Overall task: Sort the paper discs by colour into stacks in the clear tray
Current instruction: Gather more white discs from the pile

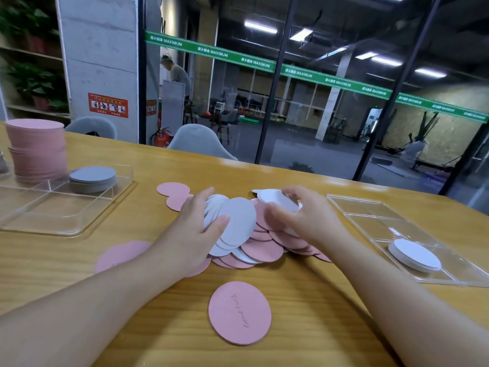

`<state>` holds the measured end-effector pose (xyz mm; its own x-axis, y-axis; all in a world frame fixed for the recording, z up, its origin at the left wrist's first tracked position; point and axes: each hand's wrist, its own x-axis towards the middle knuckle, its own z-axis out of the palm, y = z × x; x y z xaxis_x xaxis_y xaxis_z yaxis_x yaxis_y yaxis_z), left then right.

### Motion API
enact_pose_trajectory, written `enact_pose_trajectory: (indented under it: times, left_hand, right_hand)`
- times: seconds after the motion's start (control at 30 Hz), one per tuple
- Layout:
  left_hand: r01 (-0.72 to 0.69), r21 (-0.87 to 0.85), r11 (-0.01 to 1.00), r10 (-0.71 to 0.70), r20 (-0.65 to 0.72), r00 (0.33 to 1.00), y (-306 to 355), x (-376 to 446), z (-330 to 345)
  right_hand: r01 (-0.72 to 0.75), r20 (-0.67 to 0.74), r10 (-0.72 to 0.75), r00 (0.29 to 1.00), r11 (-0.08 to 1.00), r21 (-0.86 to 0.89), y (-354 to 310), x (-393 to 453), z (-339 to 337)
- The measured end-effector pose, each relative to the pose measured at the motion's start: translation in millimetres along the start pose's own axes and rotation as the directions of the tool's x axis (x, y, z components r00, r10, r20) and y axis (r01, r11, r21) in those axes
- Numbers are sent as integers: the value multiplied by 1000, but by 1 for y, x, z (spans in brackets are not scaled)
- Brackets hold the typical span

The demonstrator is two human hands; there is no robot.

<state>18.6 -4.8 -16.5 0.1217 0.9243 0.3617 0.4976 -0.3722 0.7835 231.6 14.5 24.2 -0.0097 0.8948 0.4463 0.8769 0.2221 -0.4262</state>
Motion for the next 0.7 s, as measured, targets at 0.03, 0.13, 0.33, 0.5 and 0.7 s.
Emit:
enact_pose_trajectory:
  times: [0.03,0.13,0.33,0.5,0.7]
  left_hand:
    - [5,-2,1000,-5,0,1000,0,0,0]
    - [19,-31,999,-19,-3,1000,-2,0,-1]
    - [92,-139,986,-94,-4,996,-2,1,-3]
    - [109,-171,979,-110,8,994,-1,0,-4]
    - [112,-161,981,-112,4,994,-1,0,-3]
  right_hand:
    - [26,-28,-26,999,999,18,0,0,-1]
    - [117,-52,-113,992,991,70,-3,-3,-2]
    - [335,-65,-330,942,937,101,-16,-12,3]
    - [461,38,-466,884,883,85,-24,-14,18]
    - [424,29,-432,901,895,138,-26,-13,22]
